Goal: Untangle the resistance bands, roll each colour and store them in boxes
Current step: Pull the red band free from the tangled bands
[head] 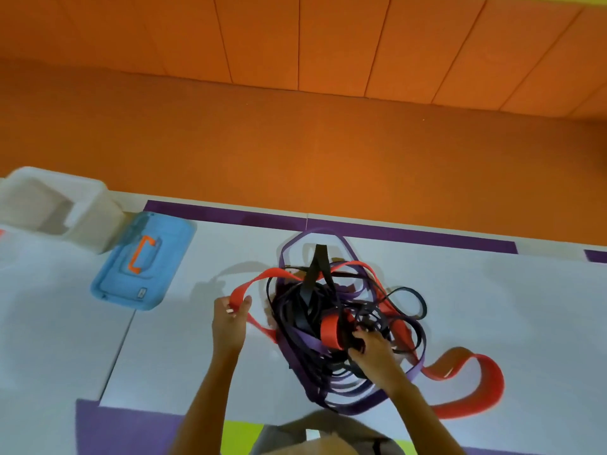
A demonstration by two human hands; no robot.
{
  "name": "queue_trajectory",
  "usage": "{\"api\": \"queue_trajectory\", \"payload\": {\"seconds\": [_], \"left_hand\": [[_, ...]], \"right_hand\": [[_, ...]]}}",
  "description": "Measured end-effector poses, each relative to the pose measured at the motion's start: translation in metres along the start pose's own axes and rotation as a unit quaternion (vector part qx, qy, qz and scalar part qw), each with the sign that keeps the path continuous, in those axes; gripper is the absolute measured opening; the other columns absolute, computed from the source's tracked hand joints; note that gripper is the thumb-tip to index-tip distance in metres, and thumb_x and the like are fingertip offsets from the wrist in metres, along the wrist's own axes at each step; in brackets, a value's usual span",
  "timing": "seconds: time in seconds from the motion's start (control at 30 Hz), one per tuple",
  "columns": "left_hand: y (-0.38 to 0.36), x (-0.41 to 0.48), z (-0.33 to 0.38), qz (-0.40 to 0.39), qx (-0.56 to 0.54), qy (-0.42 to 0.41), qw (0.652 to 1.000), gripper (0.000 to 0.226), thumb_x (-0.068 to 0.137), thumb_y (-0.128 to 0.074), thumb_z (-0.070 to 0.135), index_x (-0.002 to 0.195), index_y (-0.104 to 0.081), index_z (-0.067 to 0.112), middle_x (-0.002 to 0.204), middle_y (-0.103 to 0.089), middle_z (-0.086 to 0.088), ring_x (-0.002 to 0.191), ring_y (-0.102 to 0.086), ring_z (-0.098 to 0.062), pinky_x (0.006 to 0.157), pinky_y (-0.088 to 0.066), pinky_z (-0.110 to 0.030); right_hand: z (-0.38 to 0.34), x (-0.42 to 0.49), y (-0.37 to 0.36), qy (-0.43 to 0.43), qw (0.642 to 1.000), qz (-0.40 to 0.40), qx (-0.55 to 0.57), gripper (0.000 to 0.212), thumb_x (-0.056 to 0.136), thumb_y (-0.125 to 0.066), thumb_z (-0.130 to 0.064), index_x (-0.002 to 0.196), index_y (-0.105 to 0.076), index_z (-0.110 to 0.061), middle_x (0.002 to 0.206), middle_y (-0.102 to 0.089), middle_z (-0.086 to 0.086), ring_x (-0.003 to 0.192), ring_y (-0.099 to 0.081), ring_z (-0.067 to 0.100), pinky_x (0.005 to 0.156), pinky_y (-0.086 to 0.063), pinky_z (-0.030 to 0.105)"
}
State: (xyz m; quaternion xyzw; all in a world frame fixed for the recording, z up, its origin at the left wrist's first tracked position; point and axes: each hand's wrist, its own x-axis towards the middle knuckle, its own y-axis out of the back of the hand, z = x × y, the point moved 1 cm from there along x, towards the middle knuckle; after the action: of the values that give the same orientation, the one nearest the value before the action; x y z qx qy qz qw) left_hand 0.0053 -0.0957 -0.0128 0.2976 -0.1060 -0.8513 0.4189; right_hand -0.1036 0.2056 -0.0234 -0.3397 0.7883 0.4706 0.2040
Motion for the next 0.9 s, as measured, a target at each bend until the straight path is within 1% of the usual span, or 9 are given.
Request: {"api": "queue_trajectory", "payload": {"seconds": [0.1,0.17,0.3,0.37,0.5,0.6,0.7,0.8,0.9], "left_hand": [[0.004,-0.015,0.011,-0.056,-0.063,-0.076,0.993,0.018,0.100,-0.073,0.034,0.111,-0.060,0.033,0.104,-0.070,0.019,0.099,-0.068,-0.004,0.073,-0.050,-0.010],[0.006,-0.028,0.020,-0.116,-0.077,-0.120,0.983,0.024,0.097,-0.077,0.036,0.113,-0.061,0.041,0.110,-0.069,0.026,0.104,-0.066,0.003,0.076,-0.051,-0.006],[0.017,-0.045,0.051,-0.158,-0.104,-0.197,0.962,0.033,0.086,-0.074,0.055,0.116,-0.061,0.046,0.116,-0.069,0.022,0.111,-0.067,-0.003,0.089,-0.053,-0.014],[0.025,-0.050,0.067,-0.171,-0.107,-0.232,0.952,0.034,0.088,-0.074,0.053,0.119,-0.062,0.046,0.119,-0.070,0.019,0.113,-0.067,-0.006,0.093,-0.053,-0.020],[0.039,-0.053,0.098,-0.156,-0.156,-0.285,0.933,0.031,0.095,-0.078,0.033,0.122,-0.063,0.036,0.120,-0.072,0.009,0.116,-0.068,-0.016,0.096,-0.057,-0.029],[0.043,-0.055,0.118,-0.134,-0.208,-0.263,0.933,0.028,0.095,-0.080,0.029,0.116,-0.064,0.036,0.115,-0.074,0.006,0.113,-0.069,-0.015,0.095,-0.053,-0.032],[0.046,-0.053,0.118,-0.106,-0.190,-0.245,0.945,0.025,0.094,-0.081,0.031,0.112,-0.064,0.036,0.109,-0.075,0.013,0.107,-0.069,-0.007,0.093,-0.053,-0.031],[0.052,-0.044,0.106,-0.076,-0.155,-0.223,0.959,0.025,0.094,-0.080,0.036,0.112,-0.062,0.038,0.106,-0.072,0.023,0.104,-0.067,0.000,0.086,-0.052,-0.017],[0.054,-0.027,0.092,-0.049,-0.086,-0.206,0.974,0.025,0.097,-0.075,0.041,0.116,-0.059,0.040,0.104,-0.068,0.031,0.101,-0.066,0.004,0.081,-0.048,-0.006]], "right_hand": [[-0.015,-0.006,0.005,-0.005,0.995,0.099,-0.027,0.043,0.100,-0.065,-0.027,0.143,-0.058,-0.023,0.151,-0.048,0.003,0.147,-0.037,0.030,0.121,-0.037,0.046],[-0.031,-0.012,0.005,0.048,0.987,0.148,0.041,0.045,0.098,-0.068,-0.018,0.142,-0.058,-0.021,0.141,-0.054,-0.001,0.141,-0.046,0.026,0.116,-0.040,0.037],[-0.078,-0.026,0.007,0.176,0.956,0.200,0.118,0.083,0.094,-0.069,-0.013,0.159,-0.029,-0.044,0.147,-0.035,-0.026,0.137,-0.035,-0.002,0.106,-0.033,0.015],[-0.099,-0.026,0.010,0.231,0.948,0.199,0.091,0.094,0.092,-0.072,-0.017,0.160,-0.018,-0.053,0.159,-0.026,-0.030,0.146,-0.024,-0.007,0.113,-0.032,0.024],[-0.125,-0.017,0.009,0.260,0.952,0.152,0.049,0.102,0.088,-0.078,-0.040,0.157,-0.007,-0.061,0.162,-0.013,-0.040,0.157,-0.018,0.010,0.124,-0.026,0.044],[-0.129,-0.007,-0.009,0.155,0.985,0.081,0.003,0.121,0.073,-0.082,-0.069,0.162,-0.001,-0.050,0.172,-0.011,-0.016,0.159,-0.018,0.027,0.123,-0.031,0.061],[-0.121,0.000,-0.038,0.079,0.988,0.048,-0.122,0.135,0.073,-0.087,-0.060,0.163,0.012,-0.044,0.176,0.006,0.000,0.157,-0.024,0.040,0.117,-0.037,0.067],[-0.103,0.000,-0.058,0.052,0.985,0.096,-0.136,0.124,0.083,-0.085,-0.041,0.165,0.009,-0.037,0.171,-0.015,0.013,0.142,-0.048,0.041,0.105,-0.053,0.057],[-0.084,-0.003,-0.059,0.045,0.973,0.165,-0.152,0.094,0.091,-0.074,-0.030,0.164,-0.016,-0.026,0.129,-0.066,0.005,0.114,-0.069,0.030,0.088,-0.060,0.043]]}}
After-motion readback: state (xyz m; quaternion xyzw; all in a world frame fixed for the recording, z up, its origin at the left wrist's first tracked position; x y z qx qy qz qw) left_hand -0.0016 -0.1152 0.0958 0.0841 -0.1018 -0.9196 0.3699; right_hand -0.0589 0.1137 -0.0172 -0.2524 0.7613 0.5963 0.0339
